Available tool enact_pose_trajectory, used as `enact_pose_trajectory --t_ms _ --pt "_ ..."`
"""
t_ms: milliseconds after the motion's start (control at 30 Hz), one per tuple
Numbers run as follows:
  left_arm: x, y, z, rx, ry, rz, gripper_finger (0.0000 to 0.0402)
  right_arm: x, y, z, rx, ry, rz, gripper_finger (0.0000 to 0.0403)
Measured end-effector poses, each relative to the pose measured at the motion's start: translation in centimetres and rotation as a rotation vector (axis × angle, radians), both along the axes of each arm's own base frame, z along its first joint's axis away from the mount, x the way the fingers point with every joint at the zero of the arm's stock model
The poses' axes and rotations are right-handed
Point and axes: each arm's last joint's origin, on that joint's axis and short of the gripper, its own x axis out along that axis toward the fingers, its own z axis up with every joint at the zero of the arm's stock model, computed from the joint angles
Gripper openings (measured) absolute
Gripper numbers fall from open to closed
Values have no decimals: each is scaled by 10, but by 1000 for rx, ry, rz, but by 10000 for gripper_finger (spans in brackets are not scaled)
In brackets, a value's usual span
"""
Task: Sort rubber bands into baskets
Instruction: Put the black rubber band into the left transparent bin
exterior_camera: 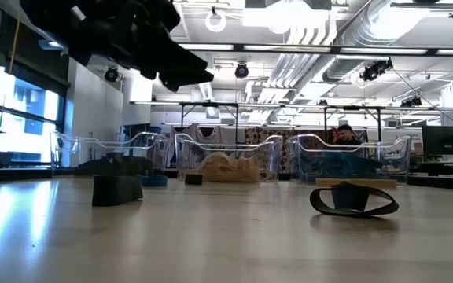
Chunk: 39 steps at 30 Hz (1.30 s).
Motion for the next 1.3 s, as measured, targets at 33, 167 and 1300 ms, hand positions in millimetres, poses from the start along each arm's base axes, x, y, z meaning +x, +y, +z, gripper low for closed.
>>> enact_pose_trajectory --t_ms 33,167,1300 --pt "0 -1 0 0 -3 -4 188 0 3 -6 -15 19 7 163" --pt "0 -6 0 -4 -2 -21 188 1 10 -24 -48 81 18 163" --pt "0 -24 1 83 -28 -115 188 42 4 59 -370 30 143 2"
